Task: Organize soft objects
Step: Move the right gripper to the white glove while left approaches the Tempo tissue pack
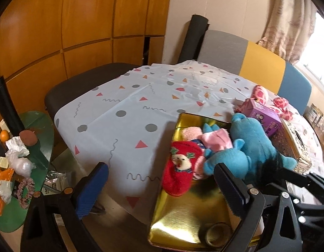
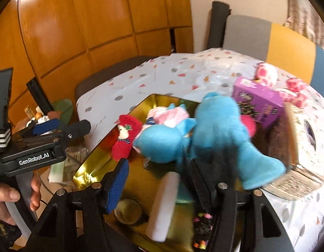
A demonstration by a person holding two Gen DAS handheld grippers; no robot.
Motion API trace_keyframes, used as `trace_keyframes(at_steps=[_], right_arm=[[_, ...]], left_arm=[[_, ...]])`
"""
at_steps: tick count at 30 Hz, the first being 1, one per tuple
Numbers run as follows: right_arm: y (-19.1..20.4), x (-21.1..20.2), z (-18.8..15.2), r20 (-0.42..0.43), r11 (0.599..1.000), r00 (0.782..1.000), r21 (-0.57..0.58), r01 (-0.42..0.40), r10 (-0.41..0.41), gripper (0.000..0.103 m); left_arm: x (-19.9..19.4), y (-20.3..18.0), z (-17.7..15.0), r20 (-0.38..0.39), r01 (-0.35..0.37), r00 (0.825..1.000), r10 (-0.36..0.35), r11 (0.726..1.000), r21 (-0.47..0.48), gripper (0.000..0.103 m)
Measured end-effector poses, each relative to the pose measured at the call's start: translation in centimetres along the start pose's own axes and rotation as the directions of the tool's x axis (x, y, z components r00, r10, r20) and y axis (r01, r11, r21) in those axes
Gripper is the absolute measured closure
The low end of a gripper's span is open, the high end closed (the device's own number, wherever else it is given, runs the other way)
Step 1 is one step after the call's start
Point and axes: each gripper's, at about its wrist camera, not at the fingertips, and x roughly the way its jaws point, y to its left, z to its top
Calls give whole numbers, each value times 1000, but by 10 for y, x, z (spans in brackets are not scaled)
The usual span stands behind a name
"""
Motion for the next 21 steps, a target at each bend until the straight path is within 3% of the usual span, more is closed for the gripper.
trace_keyframes(at_steps=[11, 21], right_arm=[[-63, -54, -28, 52, 985, 989, 111, 129, -136, 42], [-138, -97, -56, 54, 928, 960, 278, 250, -275, 42]], left_arm=[[-12, -47, -4, 4, 72, 997, -72, 992, 108, 2], [-23, -94, -11, -11, 148, 989, -150, 964, 222, 2]])
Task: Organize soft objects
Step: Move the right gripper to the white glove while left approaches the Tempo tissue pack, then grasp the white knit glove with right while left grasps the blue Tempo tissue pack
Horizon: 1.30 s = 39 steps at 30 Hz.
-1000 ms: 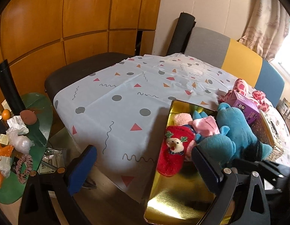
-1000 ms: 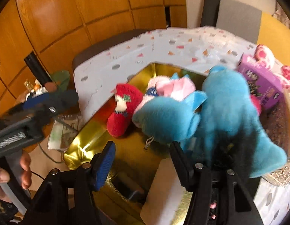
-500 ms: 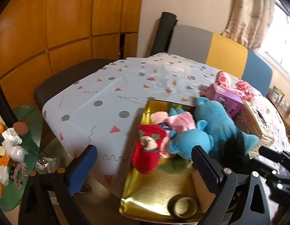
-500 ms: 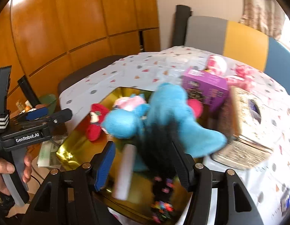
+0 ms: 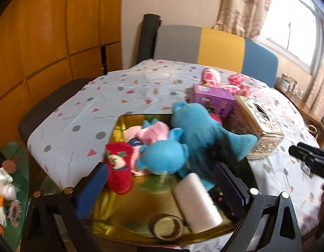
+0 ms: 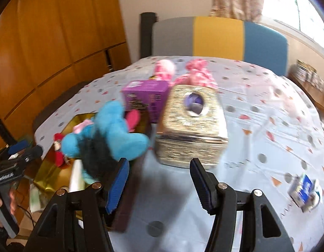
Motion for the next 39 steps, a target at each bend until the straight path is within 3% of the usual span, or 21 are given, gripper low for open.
trace_keyframes(at_steps=[7, 13, 16, 24, 26, 28, 31, 39], right_arm=[[-65, -21, -2, 34, 987, 994, 131, 96, -102, 42], [-137, -45, -5, 59, 923, 971, 329, 200, -231, 42], [-173, -59, -11, 74, 868, 946, 425, 257, -316, 42], [-250, -85, -47, 75, 664, 828, 639, 388, -556, 42], [-268, -87, -57, 54, 611, 848, 717, 334, -527, 42], [-277, -93, -63, 55, 577, 849, 756, 309, -526, 42], [-286, -95, -69, 64, 554, 863, 790, 264, -502, 42], [-291, -103, -82, 99, 515, 872, 836, 188, -479, 42]], left_arm=[[2, -38, 1, -9, 60, 998, -59, 995, 84, 2], [5, -67, 1, -23, 106, 994, -104, 983, 149, 2], [6, -81, 0, -34, 128, 992, -124, 975, 179, 2], [8, -121, -4, -58, 180, 984, -171, 945, 272, 2], [9, -133, -6, -59, 183, 983, -173, 938, 295, 2], [10, -142, -6, -66, 191, 982, -179, 932, 307, 2], [14, -155, -7, -87, 216, 976, -198, 922, 322, 2], [21, -194, -11, -116, 249, 968, -221, 884, 395, 2]])
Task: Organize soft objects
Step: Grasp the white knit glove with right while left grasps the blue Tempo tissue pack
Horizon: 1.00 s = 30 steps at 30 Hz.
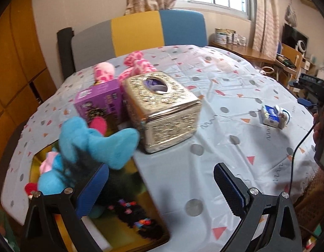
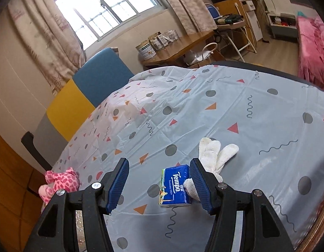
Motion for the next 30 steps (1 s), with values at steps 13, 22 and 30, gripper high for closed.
trace_keyframes(at_steps=[13, 22, 30], right_arm=[[-42, -15, 7, 65, 973, 998, 229, -26, 11, 42], [-48, -15, 7, 71, 958, 994, 270, -95, 78, 41], [-51, -7, 6, 41, 948, 992, 293, -125, 118, 41]], left_arm=[[41, -77, 34, -43, 208, 978, -205, 972, 109, 7], [98, -170, 82, -115, 397, 917, -381, 898, 191, 20], [157, -242, 124, -236, 478, 867, -439, 866, 146, 27]])
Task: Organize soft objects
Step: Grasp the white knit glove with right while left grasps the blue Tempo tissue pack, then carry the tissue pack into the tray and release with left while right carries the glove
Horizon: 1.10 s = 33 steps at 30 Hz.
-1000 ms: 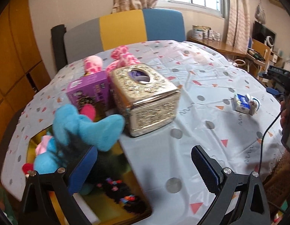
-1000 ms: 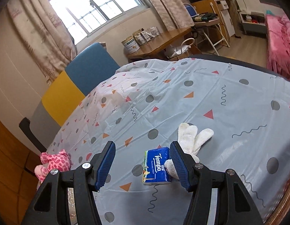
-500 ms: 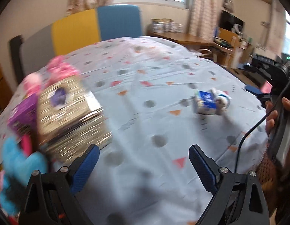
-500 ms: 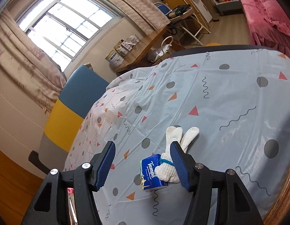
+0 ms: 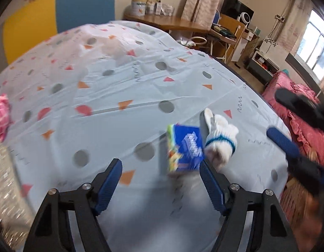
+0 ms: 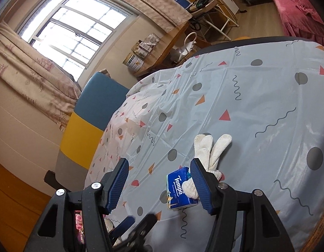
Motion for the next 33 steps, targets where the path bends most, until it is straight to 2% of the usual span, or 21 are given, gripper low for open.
trace_keyframes(at_steps=[9, 12, 13, 14, 15, 16, 18, 20, 23, 27, 31, 33], right_arm=[[-5, 7, 0, -34, 999, 999, 30, -21, 22, 41], [-5, 10, 0, -43, 999, 999, 30, -20, 21, 41], [-5, 10, 0, -45, 999, 999, 31, -21, 23, 41], [-6, 10, 0, -45, 999, 999, 32, -20, 22, 41], [-6, 10, 0, -44, 999, 999, 32, -19, 20, 41], [-6, 10, 0, -45, 999, 999, 32, -18, 19, 41], [-5, 11, 0, -48, 1000, 999, 26, -8, 9, 41], [-4, 14, 0, -56, 1000, 998, 12, 21, -20, 41], [-1, 21, -1, -79, 996, 993, -23, 82, -83, 41], [1, 41, -2, -141, 975, 966, -93, 204, -215, 41], [-4, 65, 4, -177, 933, 920, -147, 328, -351, 41], [-6, 76, 7, -182, 902, 889, -191, 387, -420, 41]], left_arm=[[58, -19, 35, -91, 26, 995, -28, 999, -30, 26], [80, -25, 36, -140, -1, 990, 1, 1000, -5, 26], [88, -25, 34, -154, -6, 988, 6, 1000, 1, 28], [92, -23, 33, -159, -8, 987, 8, 1000, 0, 39], [90, -22, 30, -136, -11, 991, 13, 1000, 12, 48], [88, -22, 26, -120, -23, 992, 27, 999, 29, 51], [80, -17, 19, -103, -55, 993, 60, 997, 52, 51], [69, -4, 7, -95, -24, 995, 27, 999, 35, 51], [51, 15, -14, -85, -52, 995, 53, 999, 15, 51], [27, 37, -44, -81, -83, 993, 82, 996, -17, 51], [-1, 50, -70, -57, -102, 993, 100, 994, -41, 51], [-18, 54, -79, -33, -94, 995, 93, 994, -56, 51]])
